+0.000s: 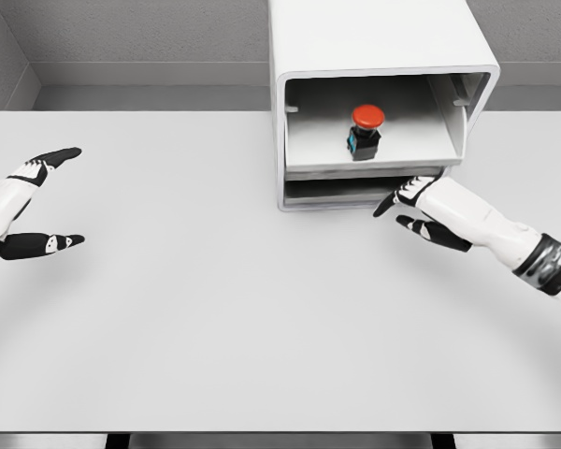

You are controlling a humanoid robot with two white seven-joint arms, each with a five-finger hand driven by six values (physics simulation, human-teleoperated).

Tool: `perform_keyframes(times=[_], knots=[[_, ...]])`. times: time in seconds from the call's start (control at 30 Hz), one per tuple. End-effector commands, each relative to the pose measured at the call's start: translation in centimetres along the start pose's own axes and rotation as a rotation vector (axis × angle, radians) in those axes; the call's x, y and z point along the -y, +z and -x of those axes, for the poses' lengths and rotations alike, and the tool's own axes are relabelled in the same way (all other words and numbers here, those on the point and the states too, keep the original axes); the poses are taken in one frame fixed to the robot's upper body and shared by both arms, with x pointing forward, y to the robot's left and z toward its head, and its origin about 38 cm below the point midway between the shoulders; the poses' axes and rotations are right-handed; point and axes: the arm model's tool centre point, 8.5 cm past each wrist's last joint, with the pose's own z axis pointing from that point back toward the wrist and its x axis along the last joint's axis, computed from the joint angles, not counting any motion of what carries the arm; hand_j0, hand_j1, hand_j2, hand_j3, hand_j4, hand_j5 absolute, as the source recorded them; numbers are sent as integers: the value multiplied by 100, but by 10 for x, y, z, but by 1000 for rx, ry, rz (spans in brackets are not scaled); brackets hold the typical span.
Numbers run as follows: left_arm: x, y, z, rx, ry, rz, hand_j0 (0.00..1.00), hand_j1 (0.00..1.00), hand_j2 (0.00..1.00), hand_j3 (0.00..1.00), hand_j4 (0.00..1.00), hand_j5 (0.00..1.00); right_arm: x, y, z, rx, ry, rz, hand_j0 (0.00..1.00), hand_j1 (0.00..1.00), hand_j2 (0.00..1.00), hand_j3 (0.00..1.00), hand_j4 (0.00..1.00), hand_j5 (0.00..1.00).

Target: Slide open multi-storey tabletop storage cabinets and put open load switch and slide close multi-storey tabletop storage cabinets

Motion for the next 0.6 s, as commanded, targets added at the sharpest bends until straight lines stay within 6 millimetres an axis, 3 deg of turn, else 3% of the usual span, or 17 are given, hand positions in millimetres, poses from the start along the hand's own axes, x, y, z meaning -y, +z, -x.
perform_keyframes(times=[0.0, 0.57], knots=[[-2, 0, 0, 2, 5, -7, 100, 100, 100, 100, 100, 100, -3, 0, 5, -12, -16, -7, 55, 55, 55, 55, 55, 55], [0, 1, 1, -2, 8, -4, 100, 100, 100, 100, 100, 100, 6, -4, 15, -30, 3, -21, 56, 56, 56, 56, 56, 56]])
